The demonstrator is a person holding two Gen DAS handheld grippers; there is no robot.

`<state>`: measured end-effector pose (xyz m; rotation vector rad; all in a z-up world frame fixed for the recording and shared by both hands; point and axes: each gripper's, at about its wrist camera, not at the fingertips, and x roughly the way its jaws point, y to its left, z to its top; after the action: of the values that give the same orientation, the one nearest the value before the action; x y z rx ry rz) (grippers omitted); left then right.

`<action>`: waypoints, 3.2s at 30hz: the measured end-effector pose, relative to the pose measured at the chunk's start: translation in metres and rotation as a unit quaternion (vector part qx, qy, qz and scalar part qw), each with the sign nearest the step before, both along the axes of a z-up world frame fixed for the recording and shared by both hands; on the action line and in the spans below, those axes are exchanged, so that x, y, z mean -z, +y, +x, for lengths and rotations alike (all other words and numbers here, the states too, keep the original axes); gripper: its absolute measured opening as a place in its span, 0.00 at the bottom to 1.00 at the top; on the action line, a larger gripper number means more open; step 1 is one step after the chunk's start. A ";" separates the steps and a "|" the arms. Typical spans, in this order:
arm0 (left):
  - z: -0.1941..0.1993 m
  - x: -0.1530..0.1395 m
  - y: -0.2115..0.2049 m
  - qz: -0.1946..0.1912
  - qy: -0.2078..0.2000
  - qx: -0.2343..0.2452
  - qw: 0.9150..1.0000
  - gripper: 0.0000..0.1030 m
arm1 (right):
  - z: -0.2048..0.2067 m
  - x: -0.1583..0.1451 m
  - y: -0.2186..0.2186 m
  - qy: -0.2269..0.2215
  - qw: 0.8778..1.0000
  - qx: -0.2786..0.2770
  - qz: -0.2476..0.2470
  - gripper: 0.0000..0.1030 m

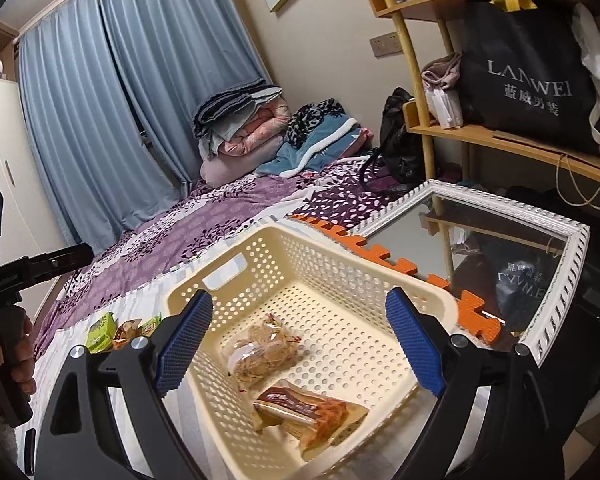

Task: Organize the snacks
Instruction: 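Lower the clear cookie bag into the basket and open the left gripper, then move both grippers back to the snack pile over the green packets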

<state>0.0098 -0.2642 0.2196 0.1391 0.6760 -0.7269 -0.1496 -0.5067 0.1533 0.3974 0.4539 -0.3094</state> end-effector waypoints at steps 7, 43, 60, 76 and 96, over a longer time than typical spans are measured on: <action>0.000 -0.011 0.062 0.003 -0.018 -0.052 0.998 0.95 | 0.009 -0.009 0.029 -0.006 1.000 -0.024 -0.006 0.86; 0.033 0.039 0.294 -0.049 0.045 -0.275 0.959 0.95 | 0.102 0.022 0.201 0.107 0.966 -0.232 -0.040 0.86; 0.053 0.063 0.303 -0.038 0.073 -0.288 0.954 0.95 | 0.204 0.100 0.237 0.191 0.937 -0.283 -0.078 0.86; 0.079 0.086 0.303 -0.022 0.100 -0.297 0.949 0.95 | 0.279 0.138 0.238 0.231 0.929 -0.278 -0.080 0.86; 0.168 0.146 0.257 0.003 0.162 -0.307 0.938 0.95 | 0.288 0.140 0.232 0.219 0.936 -0.262 -0.083 0.63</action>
<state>0.1776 -0.0067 0.0737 -0.1897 0.9748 -0.1400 0.1383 -0.2743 0.0137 0.0262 0.9412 0.0914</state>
